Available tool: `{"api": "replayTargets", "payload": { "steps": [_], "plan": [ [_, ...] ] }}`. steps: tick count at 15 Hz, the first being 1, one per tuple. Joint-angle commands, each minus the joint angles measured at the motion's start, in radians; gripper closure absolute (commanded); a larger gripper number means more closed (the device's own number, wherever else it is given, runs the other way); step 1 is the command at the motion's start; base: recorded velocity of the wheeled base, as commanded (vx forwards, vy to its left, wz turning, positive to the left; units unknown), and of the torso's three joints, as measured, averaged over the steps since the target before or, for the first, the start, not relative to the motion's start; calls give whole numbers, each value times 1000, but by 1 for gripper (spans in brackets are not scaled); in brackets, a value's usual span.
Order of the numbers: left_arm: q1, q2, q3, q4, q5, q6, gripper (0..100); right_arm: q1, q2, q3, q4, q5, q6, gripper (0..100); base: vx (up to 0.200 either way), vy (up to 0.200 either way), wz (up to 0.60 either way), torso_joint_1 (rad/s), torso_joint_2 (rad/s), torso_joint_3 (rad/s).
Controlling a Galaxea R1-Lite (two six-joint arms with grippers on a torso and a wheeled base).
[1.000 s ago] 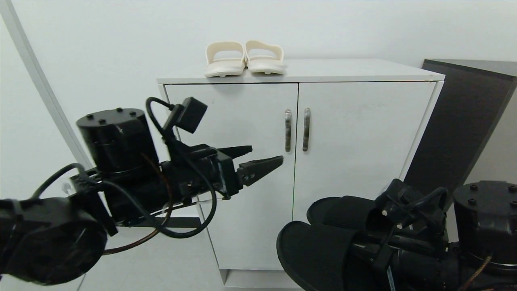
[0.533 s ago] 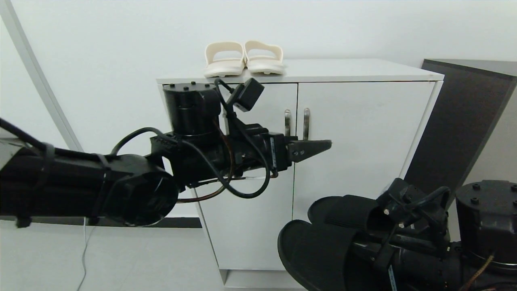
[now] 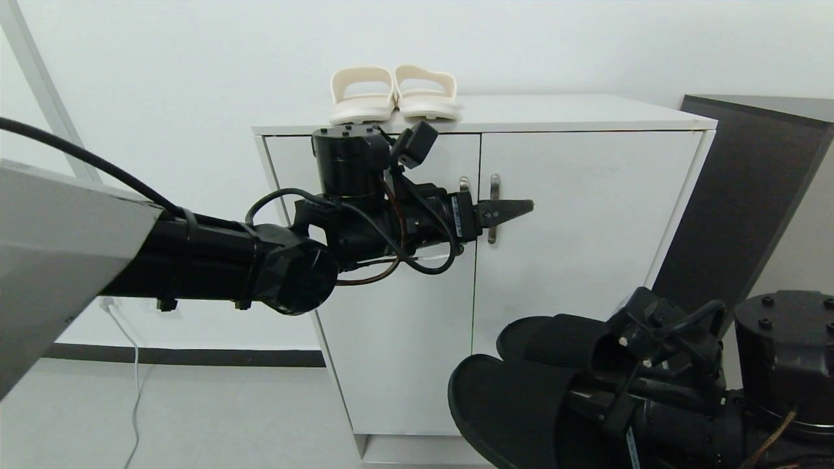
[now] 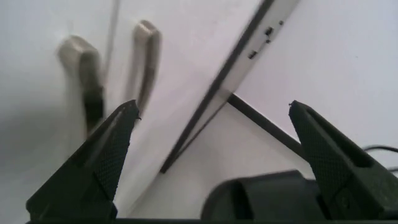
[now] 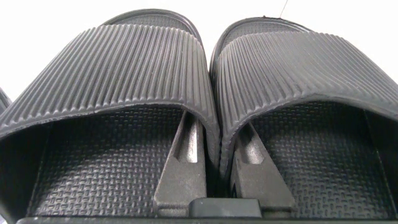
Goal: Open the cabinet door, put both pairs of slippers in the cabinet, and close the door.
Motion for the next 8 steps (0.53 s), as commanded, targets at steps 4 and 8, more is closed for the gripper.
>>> {"api": "replayTargets", "payload": {
  "steps": [4,8],
  "plan": [
    [1,49,-42,-3,47,3,0,0,6,7,-1,0,0,100,0,0,0,0,0,0],
    [1,97,-112,-2,94,4,0,0,6,7,1,0,0,100,0,0,0,0,0,0]
  ]
}}
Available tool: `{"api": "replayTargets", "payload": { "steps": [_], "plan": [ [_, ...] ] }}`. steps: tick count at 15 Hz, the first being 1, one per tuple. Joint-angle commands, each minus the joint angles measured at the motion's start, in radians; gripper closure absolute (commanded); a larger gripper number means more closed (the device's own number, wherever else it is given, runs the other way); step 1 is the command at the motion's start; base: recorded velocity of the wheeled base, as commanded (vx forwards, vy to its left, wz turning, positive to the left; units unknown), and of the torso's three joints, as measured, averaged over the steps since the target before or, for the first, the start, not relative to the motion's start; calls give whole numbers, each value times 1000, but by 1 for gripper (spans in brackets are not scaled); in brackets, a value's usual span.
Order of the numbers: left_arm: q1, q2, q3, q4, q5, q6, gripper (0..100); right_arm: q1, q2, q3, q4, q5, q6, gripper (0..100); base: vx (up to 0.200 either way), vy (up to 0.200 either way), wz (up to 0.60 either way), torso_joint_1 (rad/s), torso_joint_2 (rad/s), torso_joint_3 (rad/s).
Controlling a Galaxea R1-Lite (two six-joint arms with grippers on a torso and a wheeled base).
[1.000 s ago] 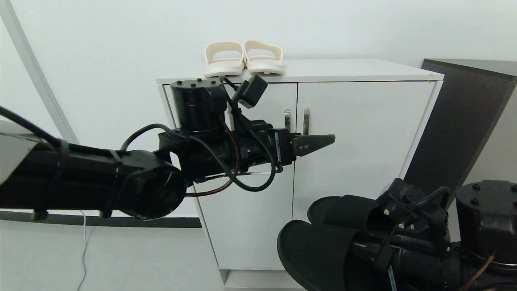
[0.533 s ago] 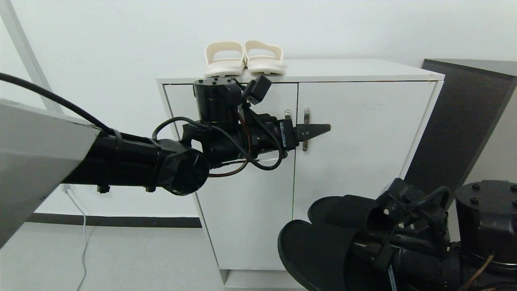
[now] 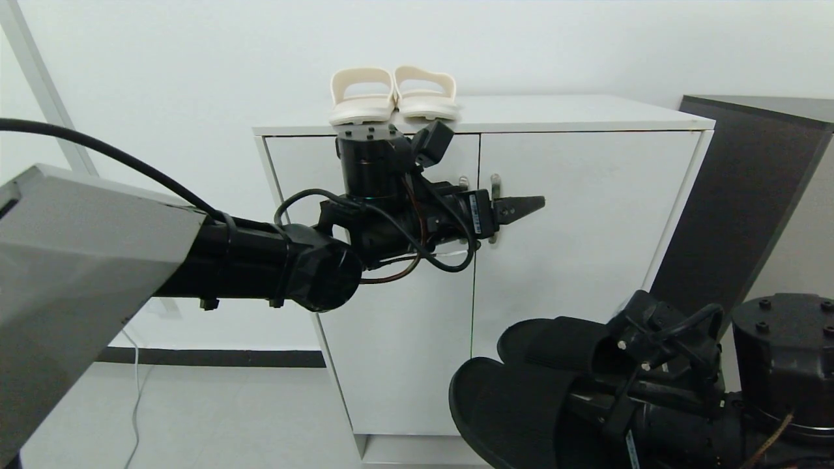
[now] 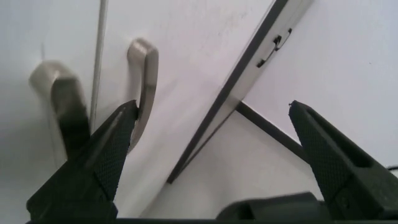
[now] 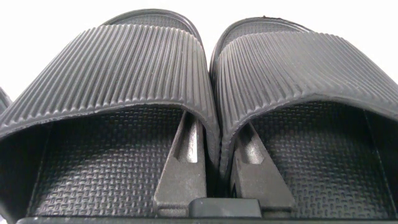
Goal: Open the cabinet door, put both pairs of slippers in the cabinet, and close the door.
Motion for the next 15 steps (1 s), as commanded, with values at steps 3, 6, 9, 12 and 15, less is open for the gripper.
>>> {"api": "replayTargets", "payload": {
  "steps": [3,6,9,12,15],
  "plan": [
    [2,33,-30,1,19,2,0,0,3,-2,-1,0,0,100,0,0,0,0,0,0],
    [-8,42,-36,1,19,2,100,0,3,3,0,0,0,100,0,0,0,0,0,0],
    [-8,33,-22,0,19,2,100,2,1,14,0,21,-3,100,0,0,0,0,0,0],
    [-17,-7,36,-6,18,2,100,3,-6,26,0,49,-5,100,0,0,0,0,0,0],
    [-35,-80,134,-12,13,3,100,5,-12,38,0,72,-31,100,0,0,0,0,0,0]
  ]
}}
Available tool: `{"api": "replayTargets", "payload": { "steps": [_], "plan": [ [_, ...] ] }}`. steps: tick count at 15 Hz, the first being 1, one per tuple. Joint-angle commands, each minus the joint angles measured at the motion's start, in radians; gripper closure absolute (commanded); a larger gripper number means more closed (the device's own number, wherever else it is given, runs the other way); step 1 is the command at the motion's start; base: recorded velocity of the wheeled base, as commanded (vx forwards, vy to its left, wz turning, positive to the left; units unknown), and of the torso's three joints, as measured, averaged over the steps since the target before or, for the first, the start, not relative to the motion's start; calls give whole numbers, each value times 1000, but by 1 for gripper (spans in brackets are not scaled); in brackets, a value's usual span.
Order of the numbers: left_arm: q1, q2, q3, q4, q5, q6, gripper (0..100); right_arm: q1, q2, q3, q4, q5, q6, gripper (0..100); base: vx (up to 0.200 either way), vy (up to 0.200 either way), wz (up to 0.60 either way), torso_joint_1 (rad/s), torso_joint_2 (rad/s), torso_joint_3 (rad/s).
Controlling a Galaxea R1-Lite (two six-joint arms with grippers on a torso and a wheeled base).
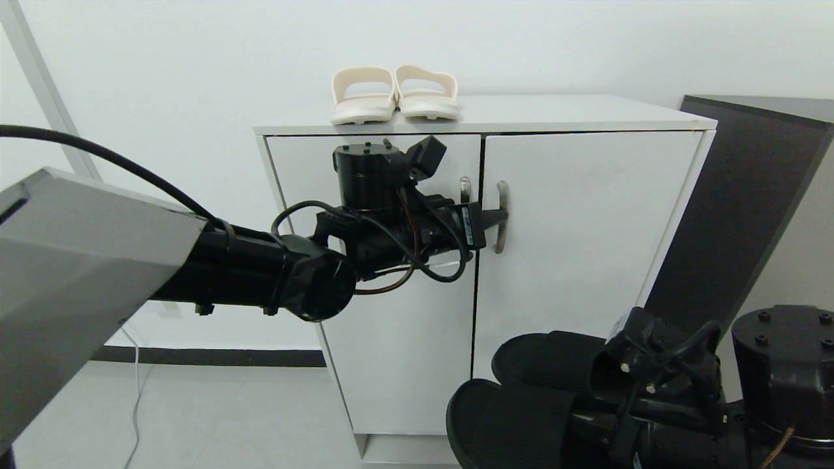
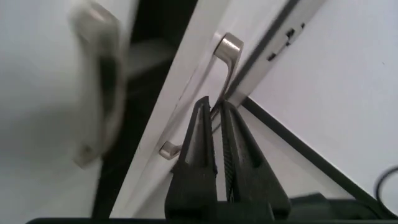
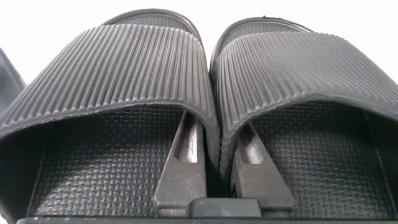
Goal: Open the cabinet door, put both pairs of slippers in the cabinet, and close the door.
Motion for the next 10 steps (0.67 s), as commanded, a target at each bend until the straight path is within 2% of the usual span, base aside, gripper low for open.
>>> {"api": "replayTargets", "payload": {
  "steps": [1,6,10],
  "plan": [
    [-14,-78,69,-2,-1,2,100,2,-8,5,-1,4,-2,100,0,0,0,0,0,0],
    [-17,-194,174,-2,2,2,100,4,-14,7,-1,4,-5,100,0,0,0,0,0,0],
    [35,-208,167,-2,-3,-7,100,8,-15,11,-1,4,-25,100,0,0,0,0,0,0]
  ]
}}
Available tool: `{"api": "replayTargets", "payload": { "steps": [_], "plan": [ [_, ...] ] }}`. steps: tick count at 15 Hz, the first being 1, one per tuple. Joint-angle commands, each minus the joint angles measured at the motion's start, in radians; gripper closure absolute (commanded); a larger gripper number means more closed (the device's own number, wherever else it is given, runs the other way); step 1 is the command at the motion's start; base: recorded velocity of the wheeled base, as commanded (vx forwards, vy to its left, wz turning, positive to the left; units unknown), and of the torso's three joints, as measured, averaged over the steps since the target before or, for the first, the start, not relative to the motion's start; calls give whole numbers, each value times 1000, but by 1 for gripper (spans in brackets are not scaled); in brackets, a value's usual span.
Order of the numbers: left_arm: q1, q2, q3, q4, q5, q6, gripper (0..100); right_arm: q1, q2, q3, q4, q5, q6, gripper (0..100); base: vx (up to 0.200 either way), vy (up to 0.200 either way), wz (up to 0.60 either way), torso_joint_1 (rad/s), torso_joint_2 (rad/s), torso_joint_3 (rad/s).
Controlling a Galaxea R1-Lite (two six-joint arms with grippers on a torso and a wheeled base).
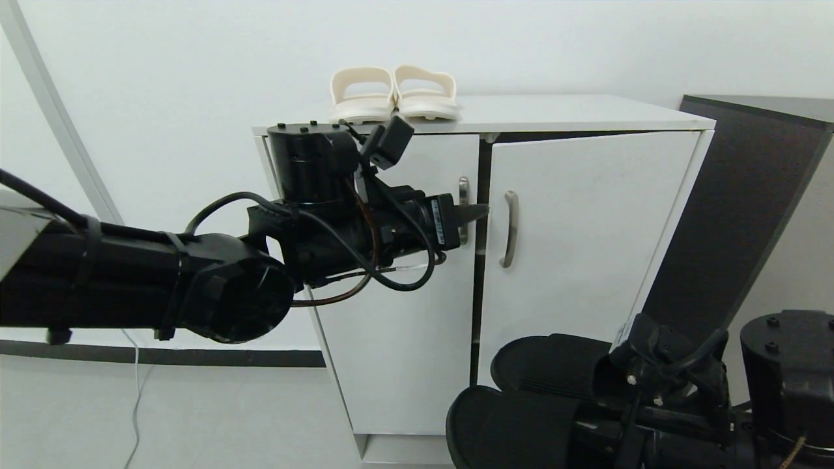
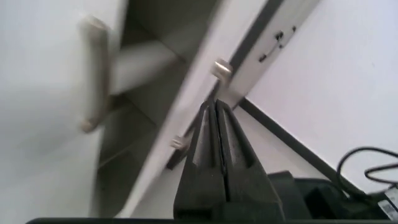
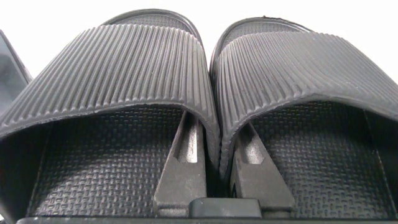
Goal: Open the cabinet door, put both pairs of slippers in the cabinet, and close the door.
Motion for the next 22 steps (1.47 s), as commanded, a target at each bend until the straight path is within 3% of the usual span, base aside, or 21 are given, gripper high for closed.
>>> {"api": "replayTargets", "payload": {
  "steps": [1,3,6,10,16,18,22],
  "plan": [
    [19,6,-24,-1,0,-12,100,1,-3,0,-1,0,0,100,0,0,0,0,0,0],
    [33,52,-83,2,3,-37,100,1,-3,0,-1,0,0,100,0,0,0,0,0,0],
    [43,135,-198,15,3,-34,100,2,-2,3,-7,0,0,100,0,0,0,0,0,0],
    [36,196,-256,15,1,-35,100,7,0,6,-7,1,0,100,0,0,0,0,0,0],
    [-4,196,-245,13,9,-38,100,16,1,9,-5,-2,0,100,0,0,0,0,0,0],
    [-21,169,-204,8,16,-40,100,22,1,12,-5,-3,0,100,-200,0,0,0,10,0],
    [-136,80,-69,-25,55,-32,100,32,-5,17,-7,-3,-2,100,-200,0,0,1,4,0]
  ]
}}
